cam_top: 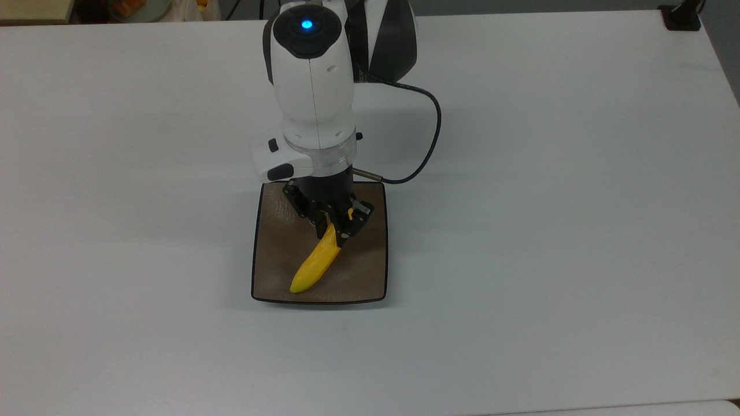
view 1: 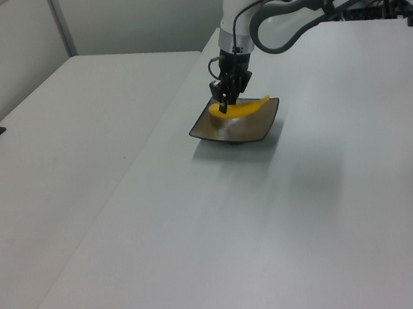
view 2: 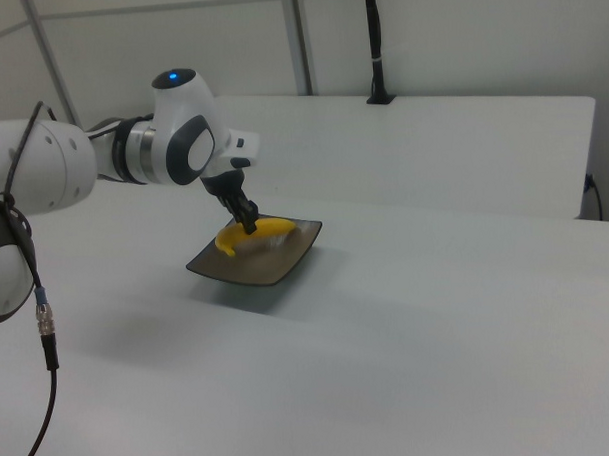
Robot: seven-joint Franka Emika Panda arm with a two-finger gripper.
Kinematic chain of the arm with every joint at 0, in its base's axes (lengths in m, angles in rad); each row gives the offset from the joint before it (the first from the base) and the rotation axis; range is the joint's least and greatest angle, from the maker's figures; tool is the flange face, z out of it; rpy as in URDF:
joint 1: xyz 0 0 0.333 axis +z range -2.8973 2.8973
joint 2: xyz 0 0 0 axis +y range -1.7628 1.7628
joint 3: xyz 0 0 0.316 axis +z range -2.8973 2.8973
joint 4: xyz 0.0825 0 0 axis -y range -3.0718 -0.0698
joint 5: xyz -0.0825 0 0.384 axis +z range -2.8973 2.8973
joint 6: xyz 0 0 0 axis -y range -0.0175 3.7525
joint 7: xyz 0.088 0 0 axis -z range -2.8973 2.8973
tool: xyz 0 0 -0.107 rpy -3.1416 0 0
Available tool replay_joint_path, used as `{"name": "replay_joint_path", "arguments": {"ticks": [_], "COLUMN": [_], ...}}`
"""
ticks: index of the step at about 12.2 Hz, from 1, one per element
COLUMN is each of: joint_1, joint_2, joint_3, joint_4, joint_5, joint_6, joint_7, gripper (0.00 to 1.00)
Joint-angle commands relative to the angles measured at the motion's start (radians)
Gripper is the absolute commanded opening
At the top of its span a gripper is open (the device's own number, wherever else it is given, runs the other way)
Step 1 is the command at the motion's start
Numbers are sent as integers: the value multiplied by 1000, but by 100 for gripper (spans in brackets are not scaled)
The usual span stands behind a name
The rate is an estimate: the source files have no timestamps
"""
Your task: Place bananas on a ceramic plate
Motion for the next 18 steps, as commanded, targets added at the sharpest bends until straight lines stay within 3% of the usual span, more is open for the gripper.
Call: {"name": "replay_joint_path", "arguments": {"ticks": [1,2,3,4,5,7,10,15,18], "joint_1": [15,15,14,15,18,21,24,125,176], "joint_2": [-8,-8,-10,-13,-29,-106,-291,-591,-692], "joint_3": [-20,-20,-20,-21,-29,-43,-49,-81,-102], "joint_4": [-37,-37,-37,-36,-36,-54,-75,-154,-256], "joint_5": [-14,-13,-13,-13,-13,-11,-4,15,49], "joint_6": [44,43,40,37,26,-14,-225,-612,-629], "joint_7": [23,23,25,22,23,23,23,-39,-128], "gripper": [7,37,74,81,100,100,100,100,100]}}
